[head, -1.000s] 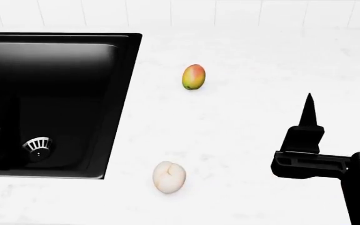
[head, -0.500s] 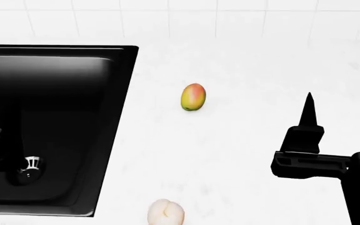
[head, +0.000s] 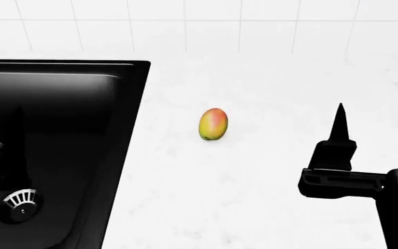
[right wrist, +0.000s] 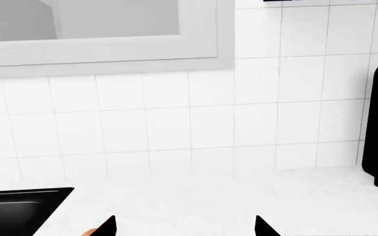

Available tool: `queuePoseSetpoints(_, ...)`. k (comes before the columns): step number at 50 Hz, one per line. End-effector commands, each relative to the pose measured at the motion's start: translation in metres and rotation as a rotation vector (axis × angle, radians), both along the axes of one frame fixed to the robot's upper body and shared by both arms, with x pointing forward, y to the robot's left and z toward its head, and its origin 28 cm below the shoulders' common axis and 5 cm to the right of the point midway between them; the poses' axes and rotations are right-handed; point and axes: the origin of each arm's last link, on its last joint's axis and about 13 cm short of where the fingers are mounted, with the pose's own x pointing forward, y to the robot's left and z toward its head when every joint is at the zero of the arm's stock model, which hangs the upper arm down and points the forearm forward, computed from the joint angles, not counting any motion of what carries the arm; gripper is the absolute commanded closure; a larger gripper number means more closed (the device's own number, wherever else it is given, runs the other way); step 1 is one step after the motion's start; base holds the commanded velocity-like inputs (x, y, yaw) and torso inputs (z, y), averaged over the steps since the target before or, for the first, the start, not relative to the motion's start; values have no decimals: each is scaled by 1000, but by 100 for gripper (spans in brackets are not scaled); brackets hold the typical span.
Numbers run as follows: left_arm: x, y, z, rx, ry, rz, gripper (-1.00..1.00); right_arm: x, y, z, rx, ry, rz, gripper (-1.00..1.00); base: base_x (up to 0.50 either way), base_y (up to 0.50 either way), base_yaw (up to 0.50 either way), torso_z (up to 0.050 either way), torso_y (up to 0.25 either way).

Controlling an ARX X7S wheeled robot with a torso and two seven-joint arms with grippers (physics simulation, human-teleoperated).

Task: There is a mixed pile of frozen fruits and vegetables on the counter. Locate all the frozen vegetables and place the items in a bowl on the counter. Take all the frozen fruits and defrost them in a running sink.

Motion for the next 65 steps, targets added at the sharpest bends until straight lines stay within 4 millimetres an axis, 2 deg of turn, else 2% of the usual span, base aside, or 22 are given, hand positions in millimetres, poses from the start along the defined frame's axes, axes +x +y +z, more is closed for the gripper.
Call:
queuePoseSetpoints(1,0,-1,0,8,-2,0,-100,0,0,0,2,0,-3,-100,0,0,0,0,0)
queuePoseSetpoints(7,0,-1,0,8,-2,0,-100,0,0,0,2,0,-3,-100,0,0,0,0,0)
queuePoseSetpoints(8,1,-1,2,-16,-19,14,-100,1,-1,12,-15,-167,-11,-100,0,0,0,0,0)
queuePoseSetpoints(9,1,-1,0,-1,-20,16,-100,2,0,2,11,-14,4,-100,0,0,0,0,0)
queuePoseSetpoints(10,4,-4,1,-7,-17,18,-100,3,1,1,18,4,10,-100,0,0,0,0,0)
queuePoseSetpoints(20,-1,0,-1,-12,-15,24,-100,18,9,2,28,20,55,-100,0,0,0,0,0)
queuePoseSetpoints(25,-4,0,-1,-19,-16,24,-100,43,19,5,31,25,118,-100,0,0,0,0,0)
queuePoseSetpoints(33,-4,0,-5,-18,-10,28,-100,62,28,3,30,50,173,-100,0,0,0,0,0)
queuePoseSetpoints(40,-5,0,-4,-16,-10,30,-100,88,41,6,33,75,247,-100,0,0,0,0,0)
queuePoseSetpoints(50,-4,1,-1,-8,-31,55,-100,135,67,29,48,98,338,-100,0,0,0,0,0)
queuePoseSetpoints(56,-2,1,0,-6,-15,53,-100,163,82,25,61,144,369,-100,0,0,0,0,0)
queuePoseSetpoints(60,-1,-1,-2,-11,-9,45,-100,188,90,17,43,187,378,-100,0,0,0,0,0)
queuePoseSetpoints(65,0,-1,-5,-13,-3,53,-100,201,99,8,11,224,417,-100,0,0,0,0,0)
